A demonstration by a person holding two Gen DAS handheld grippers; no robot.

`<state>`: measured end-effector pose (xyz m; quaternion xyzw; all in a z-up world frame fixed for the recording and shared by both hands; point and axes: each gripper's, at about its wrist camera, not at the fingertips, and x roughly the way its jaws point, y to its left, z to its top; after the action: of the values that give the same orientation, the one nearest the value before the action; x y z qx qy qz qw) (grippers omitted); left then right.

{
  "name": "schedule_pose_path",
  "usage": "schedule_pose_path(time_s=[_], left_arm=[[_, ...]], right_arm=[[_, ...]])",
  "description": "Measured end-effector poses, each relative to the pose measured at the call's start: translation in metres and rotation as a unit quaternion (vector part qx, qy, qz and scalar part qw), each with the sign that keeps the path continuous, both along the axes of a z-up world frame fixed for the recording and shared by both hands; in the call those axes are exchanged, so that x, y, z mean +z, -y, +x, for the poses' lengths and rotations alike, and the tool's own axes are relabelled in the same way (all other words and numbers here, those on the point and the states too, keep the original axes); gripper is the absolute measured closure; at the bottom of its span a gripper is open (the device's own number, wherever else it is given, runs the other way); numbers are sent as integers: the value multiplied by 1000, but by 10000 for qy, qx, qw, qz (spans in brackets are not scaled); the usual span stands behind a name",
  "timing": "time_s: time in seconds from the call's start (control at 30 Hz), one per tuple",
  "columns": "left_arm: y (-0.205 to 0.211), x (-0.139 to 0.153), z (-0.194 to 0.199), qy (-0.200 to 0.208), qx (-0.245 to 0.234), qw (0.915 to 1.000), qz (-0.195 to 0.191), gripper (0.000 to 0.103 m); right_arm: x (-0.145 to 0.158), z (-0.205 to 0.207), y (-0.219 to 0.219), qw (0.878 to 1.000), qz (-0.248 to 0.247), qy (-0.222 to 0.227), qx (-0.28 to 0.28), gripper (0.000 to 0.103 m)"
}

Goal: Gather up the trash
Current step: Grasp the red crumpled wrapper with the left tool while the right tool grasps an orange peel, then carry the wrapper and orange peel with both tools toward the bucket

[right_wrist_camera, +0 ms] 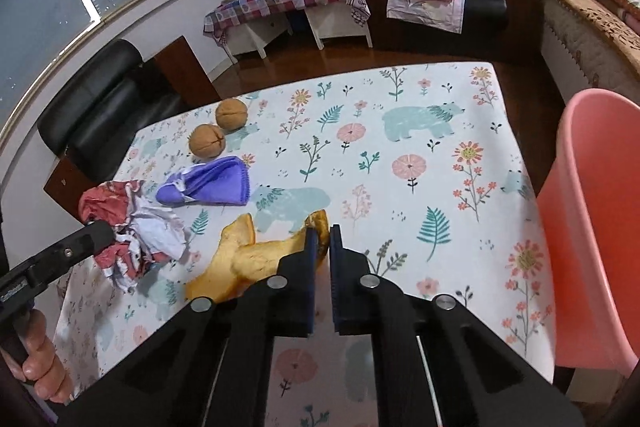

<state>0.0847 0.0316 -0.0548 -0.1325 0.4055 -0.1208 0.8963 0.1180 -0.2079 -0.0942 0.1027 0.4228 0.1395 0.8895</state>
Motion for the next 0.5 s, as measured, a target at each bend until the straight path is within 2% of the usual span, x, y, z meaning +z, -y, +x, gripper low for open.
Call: schedule_pose_path(time_s=[0.5], left_arm=[[9, 18, -14, 206, -102, 9997, 3, 82]], right_arm=[[52, -54, 20, 9968, -2, 747, -280, 97]])
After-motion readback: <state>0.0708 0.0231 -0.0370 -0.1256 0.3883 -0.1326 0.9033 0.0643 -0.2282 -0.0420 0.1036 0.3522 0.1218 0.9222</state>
